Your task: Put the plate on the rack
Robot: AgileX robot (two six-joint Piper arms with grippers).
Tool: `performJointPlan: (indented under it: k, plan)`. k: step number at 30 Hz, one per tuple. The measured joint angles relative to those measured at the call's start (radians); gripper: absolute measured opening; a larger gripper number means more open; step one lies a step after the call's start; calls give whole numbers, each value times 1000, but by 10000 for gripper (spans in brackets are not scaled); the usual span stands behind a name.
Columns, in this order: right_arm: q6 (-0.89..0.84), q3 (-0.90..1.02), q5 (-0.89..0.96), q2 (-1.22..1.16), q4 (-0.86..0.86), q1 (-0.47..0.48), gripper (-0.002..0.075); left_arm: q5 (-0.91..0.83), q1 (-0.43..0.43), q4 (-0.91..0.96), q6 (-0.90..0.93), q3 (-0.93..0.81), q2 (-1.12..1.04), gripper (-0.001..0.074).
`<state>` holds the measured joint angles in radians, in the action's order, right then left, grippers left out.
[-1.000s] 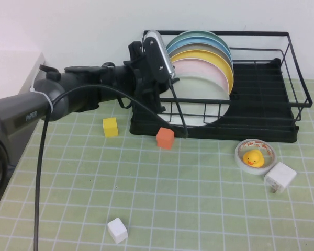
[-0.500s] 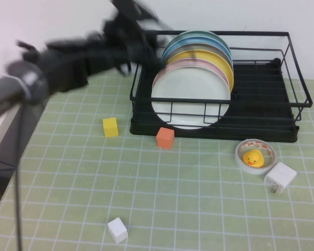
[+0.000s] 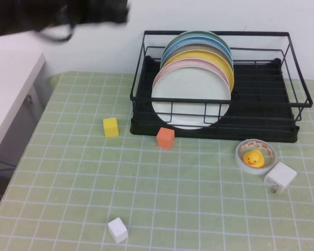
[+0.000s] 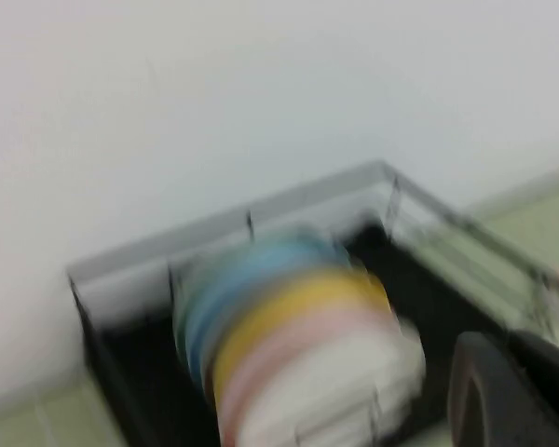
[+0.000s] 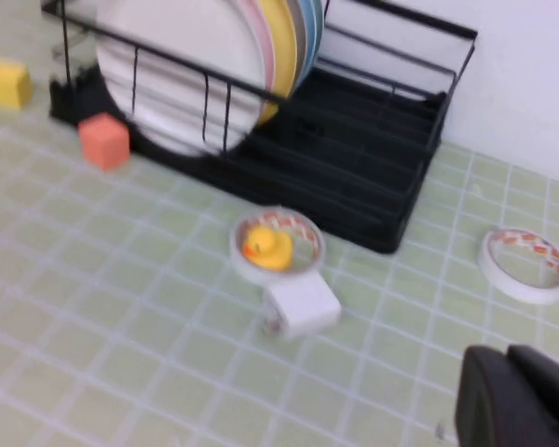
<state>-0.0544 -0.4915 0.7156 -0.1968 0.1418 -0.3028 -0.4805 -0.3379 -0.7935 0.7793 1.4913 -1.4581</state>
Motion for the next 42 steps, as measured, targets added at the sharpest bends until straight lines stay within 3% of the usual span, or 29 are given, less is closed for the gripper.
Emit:
performJointPlan:
  k: [6,10,25,34,42]
  plan:
    - [13,0,-97,-127,-135,0,0,-416,15,554,-507,-65,119,0]
    - [-98,0,-101,-240,-255,0,0,-459,15,711,-654,-202,212,0]
    - [-195,17,-41,-278,-260,0,0,-56,15,714,-723,-955,894,0]
    - [-198,82,-33,-198,-277,0,0,-8,15,710,-721,-1131,1214,0]
    - [-198,87,-12,-198,-333,0,0,11,15,697,-721,-1164,1271,0]
